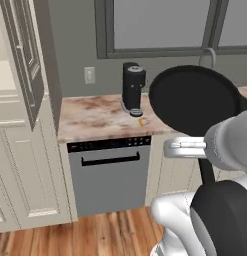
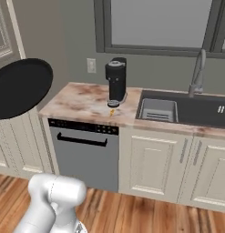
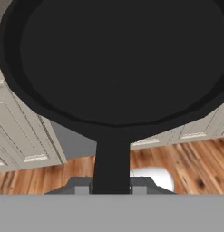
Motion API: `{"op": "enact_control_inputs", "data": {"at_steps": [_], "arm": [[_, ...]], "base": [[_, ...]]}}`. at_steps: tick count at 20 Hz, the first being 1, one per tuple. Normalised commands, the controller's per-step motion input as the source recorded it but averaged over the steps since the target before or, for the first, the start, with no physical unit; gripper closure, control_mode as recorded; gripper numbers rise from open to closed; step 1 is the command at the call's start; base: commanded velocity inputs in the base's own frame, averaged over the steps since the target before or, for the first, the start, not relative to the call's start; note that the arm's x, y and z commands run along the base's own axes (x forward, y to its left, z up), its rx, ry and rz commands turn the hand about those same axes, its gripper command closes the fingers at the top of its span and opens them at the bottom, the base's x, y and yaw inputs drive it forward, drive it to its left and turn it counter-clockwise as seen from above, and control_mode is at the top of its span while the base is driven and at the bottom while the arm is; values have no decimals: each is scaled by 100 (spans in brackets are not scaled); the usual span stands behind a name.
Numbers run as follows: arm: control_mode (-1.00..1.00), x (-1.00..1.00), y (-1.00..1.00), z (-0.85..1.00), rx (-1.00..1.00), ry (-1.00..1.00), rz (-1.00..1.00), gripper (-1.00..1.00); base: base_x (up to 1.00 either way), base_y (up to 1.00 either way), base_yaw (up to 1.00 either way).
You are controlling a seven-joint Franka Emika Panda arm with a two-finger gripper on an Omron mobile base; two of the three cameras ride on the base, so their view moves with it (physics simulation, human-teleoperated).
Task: Retrieve the pan from the cabinet, then place the raw meat into the pan to avoid contamination.
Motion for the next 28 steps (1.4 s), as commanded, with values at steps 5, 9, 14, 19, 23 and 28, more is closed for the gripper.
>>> {"op": "enact_control_inputs", "data": {"at_steps": [5,9,14,19,23,28], "arm": [[100,0,0,0,0,0,0,100],[100,0,0,0,0,0,0,100],[100,0,0,0,0,0,0,100],[100,0,0,0,0,0,0,100],[100,0,0,0,0,0,0,100],[100,0,0,0,0,0,0,100]], "base": [[23,-27,16],[33,-16,18],[39,-19,18],[38,-35,14],[41,-35,13],[39,-38,12]]}}
